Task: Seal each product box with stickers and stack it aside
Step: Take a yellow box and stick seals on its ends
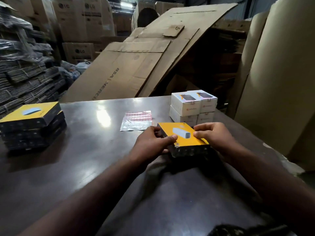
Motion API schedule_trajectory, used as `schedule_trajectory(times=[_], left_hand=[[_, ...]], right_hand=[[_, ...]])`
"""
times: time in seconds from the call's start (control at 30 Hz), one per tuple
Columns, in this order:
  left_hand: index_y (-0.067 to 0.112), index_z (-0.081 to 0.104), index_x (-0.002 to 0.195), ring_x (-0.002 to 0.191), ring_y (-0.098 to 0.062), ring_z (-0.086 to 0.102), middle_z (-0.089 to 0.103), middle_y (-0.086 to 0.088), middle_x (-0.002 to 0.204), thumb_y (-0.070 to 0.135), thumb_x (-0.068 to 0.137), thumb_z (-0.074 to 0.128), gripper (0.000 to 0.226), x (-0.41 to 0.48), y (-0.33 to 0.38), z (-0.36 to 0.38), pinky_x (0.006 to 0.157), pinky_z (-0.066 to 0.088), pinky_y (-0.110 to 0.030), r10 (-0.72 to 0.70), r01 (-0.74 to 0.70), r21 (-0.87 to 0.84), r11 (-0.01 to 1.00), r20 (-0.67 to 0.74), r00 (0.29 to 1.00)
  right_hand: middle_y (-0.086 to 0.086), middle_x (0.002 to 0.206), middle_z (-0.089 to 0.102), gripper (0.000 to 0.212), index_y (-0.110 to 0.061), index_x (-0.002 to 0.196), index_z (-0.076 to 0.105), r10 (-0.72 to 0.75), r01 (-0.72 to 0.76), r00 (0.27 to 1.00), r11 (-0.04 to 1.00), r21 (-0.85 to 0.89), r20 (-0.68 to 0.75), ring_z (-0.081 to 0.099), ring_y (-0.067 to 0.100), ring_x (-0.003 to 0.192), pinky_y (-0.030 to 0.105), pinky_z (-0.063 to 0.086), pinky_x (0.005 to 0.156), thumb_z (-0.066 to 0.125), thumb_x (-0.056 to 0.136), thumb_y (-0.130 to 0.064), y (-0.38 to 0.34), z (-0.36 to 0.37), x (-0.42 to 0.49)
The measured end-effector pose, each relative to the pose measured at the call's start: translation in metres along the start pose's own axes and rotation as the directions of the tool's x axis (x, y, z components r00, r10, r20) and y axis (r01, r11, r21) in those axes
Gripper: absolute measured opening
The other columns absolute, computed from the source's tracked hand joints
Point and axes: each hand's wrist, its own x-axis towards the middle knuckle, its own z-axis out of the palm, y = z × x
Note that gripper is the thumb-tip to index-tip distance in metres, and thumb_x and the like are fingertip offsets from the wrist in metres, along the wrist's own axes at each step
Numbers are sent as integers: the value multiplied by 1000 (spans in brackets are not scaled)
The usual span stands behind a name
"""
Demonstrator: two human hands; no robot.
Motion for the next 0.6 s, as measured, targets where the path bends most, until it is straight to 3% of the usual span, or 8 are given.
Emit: schedule_trajectory(times=[0.1, 0.2, 0.37, 0.47, 0.6], left_hand=[[13, 68, 112, 92, -15, 74, 76, -5, 107, 23, 87, 80, 29, 7, 4, 24, 81, 62, -35, 16, -20, 56, 998, 70, 997], [15, 70, 103, 97, -20, 73, 75, -8, 107, 23, 86, 80, 22, 19, 6, 46, 83, 62, -37, 1, -6, 65, 998, 83, 997], [20, 68, 91, 98, -22, 72, 73, -7, 103, 20, 86, 80, 14, 41, 7, 81, 86, 62, -43, -18, 14, 87, 996, 41, 999], [12, 73, 104, 97, -24, 73, 76, -7, 102, 26, 80, 84, 30, 53, 7, 92, 86, 62, -47, -28, 25, 122, 992, 29, 999], [16, 75, 102, 95, -25, 74, 77, -4, 98, 41, 59, 77, 50, 66, -2, 97, 89, 60, -46, -39, 35, 220, 975, 16, 999]], right_hand=[[3, 98, 69, 29, -8, 116, 72, 45, -48, 996, 998, -32, -82, 58, 1, 78, 17, 43, 62, 74, 88, -9, 6, -20, 0], [3, 95, 68, 29, -9, 116, 72, 84, -94, 985, 993, -64, -153, 59, 4, 77, 21, 43, 62, 75, 87, -10, 12, -36, 6], [9, 100, 73, 29, -8, 112, 75, 132, -158, 959, 984, -88, -252, 66, 19, 93, 31, 53, 81, 76, 84, -11, 27, -49, 31], [8, 104, 74, 22, -11, 107, 77, 130, -175, 949, 975, -136, -286, 66, 21, 100, 35, 55, 89, 76, 85, -15, 31, -52, 44], [9, 109, 73, 21, -11, 106, 76, 116, -178, 945, 967, -184, -305, 65, 22, 104, 37, 55, 93, 74, 85, -11, 30, -51, 57]])
